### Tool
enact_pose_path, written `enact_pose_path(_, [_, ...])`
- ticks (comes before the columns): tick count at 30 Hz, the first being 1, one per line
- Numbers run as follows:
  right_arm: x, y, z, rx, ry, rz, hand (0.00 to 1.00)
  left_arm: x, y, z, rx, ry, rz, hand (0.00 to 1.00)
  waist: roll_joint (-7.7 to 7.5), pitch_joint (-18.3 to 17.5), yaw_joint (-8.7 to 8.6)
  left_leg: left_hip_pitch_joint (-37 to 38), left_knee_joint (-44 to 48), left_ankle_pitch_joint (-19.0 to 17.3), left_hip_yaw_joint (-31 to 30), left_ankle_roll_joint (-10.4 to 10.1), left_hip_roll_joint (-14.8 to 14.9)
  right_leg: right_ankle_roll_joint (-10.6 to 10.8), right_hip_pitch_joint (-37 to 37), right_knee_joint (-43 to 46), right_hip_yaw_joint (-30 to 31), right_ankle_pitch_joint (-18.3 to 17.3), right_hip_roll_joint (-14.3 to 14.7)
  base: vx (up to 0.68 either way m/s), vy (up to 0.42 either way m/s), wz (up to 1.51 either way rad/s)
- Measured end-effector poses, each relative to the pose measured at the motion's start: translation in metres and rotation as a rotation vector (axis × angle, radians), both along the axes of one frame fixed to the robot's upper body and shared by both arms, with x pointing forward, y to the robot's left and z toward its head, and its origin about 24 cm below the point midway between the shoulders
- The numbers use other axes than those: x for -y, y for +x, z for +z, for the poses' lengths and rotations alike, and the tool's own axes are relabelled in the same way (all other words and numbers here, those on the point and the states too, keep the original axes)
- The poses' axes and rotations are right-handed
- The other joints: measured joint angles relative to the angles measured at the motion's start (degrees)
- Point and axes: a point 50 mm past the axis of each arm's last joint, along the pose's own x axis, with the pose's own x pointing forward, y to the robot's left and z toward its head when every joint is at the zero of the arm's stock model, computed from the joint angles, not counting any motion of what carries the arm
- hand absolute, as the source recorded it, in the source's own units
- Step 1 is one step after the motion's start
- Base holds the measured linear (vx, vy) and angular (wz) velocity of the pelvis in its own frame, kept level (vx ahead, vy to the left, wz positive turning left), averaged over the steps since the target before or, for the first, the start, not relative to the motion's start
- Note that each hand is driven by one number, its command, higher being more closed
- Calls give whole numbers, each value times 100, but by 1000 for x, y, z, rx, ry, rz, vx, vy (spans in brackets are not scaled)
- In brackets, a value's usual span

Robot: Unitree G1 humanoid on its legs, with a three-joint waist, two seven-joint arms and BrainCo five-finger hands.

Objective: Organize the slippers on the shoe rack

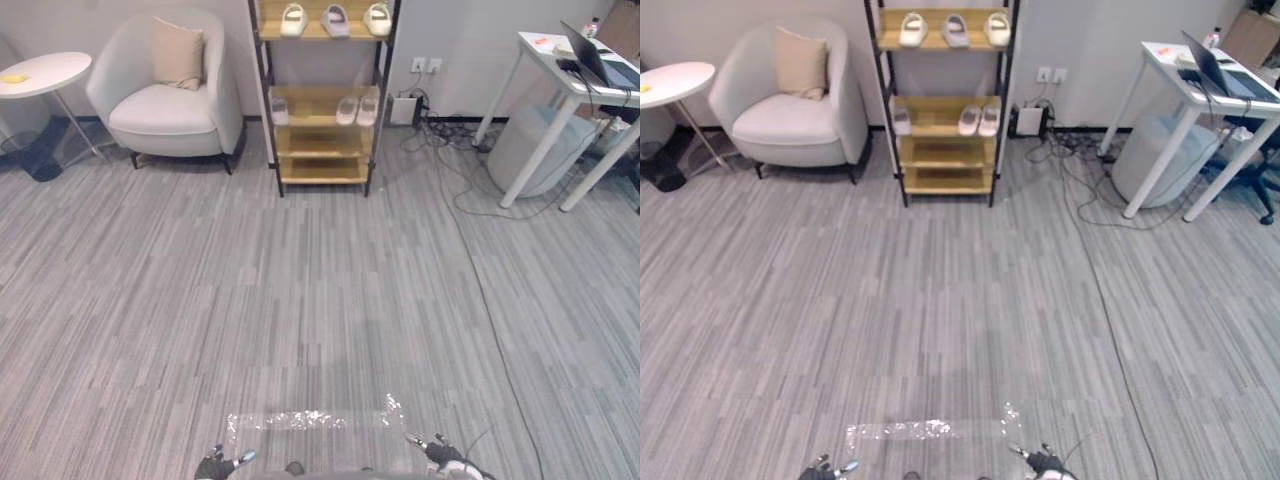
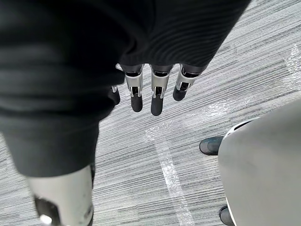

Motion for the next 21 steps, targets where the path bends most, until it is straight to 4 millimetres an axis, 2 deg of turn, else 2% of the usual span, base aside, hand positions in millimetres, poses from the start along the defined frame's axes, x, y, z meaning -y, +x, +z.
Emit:
enact_pose_path(6, [-3,1,0,4,6,0,0,-3,2,1,5,8,0,0,-74,50,0,-43,13,-4,-19,-1,-2,-3,-16,-22,-26,-3,-2,-15,-10,2])
enact_pose_path(8, [-3,2,0,7,7,0,0,-5,7,2,16,13,-3,0,-115,88,-1,-401,606,-299,-54,-10,-15,-35,-77,16,-100,-34,-36,-26,-24,12])
enact_pose_path(10, [-2,4,1,11,4,-1,0,-4,11,3,29,13,-5,0,-80,136,4,-751,1349,-680,-62,-34,41,-68,-99,82,-141,-116,-14,-7,-11,4])
enact_pose_path(11, [1,6,2,18,-4,-1,0,-2,13,3,34,7,-5,0,10,207,8,-1024,2018,-1000,-30,-79,156,-110,-92,160,-163,-244,61,0,0,0])
enact_pose_path(12, [8,10,4,29,-25,-16,0,-1,23,7,81,3,17,0,126,386,114,-2139,4656,-931,404,-323,555,-220,23,376,-120,-515,133,31,27,-6])
enact_pose_path(13, [11,10,4,29,-35,-18,0,0,23,7,87,2,21,0,92,428,144,-2358,5141,-859,461,-218,594,-257,93,448,-105,-568,64,88,73,-10])
enact_pose_path(15, [11,14,6,40,-41,-19,0,1,23,6,90,-7,47,0,188,435,134,-2531,5089,-972,472,-130,830,-211,141,591,-8,-668,21,231,142,-15])
enact_pose_path(16, [10,17,7,50,-40,-17,0,-4,22,7,97,-6,92,0,147,502,146,-2732,5055,-1207,488,-125,813,-172,202,581,69,-800,-101,265,166,-8])
enact_pose_path(17, [10,19,7,54,-40,-17,0,-4,22,8,100,-6,100,0,120,515,153,-2802,5013,-1231,500,-142,786,-151,205,585,72,-833,-163,276,203,1])
enact_pose_path(18, [11,26,10,73,-46,-14,0,-7,26,9,116,-5,124,0,-54,592,208,-3053,4319,-1155,417,-240,484,-15,198,593,79,-952,-511,251,227,-9])
enact_pose_path(19, [13,32,12,87,-54,-11,0,-6,28,9,124,-10,134,0,-80,603,311,-3106,3222,-846,233,-470,263,76,177,573,117,-1029,-699,332,332,-37])
enact_pose_path(20, [18,33,13,89,-72,-1,0,-2,24,8,113,-21,136,0,80,578,454,-3119,2644,-469,76,-364,313,240,204,518,219,-1130,-671,317,329,-45])
enact_pose_path(21, [20,35,14,91,-80,8,0,-1,19,6,97,-23,144,0,115,562,479,-3134,2785,-297,111,-238,328,334,276,523,252,-1179,-687,433,376,-52])
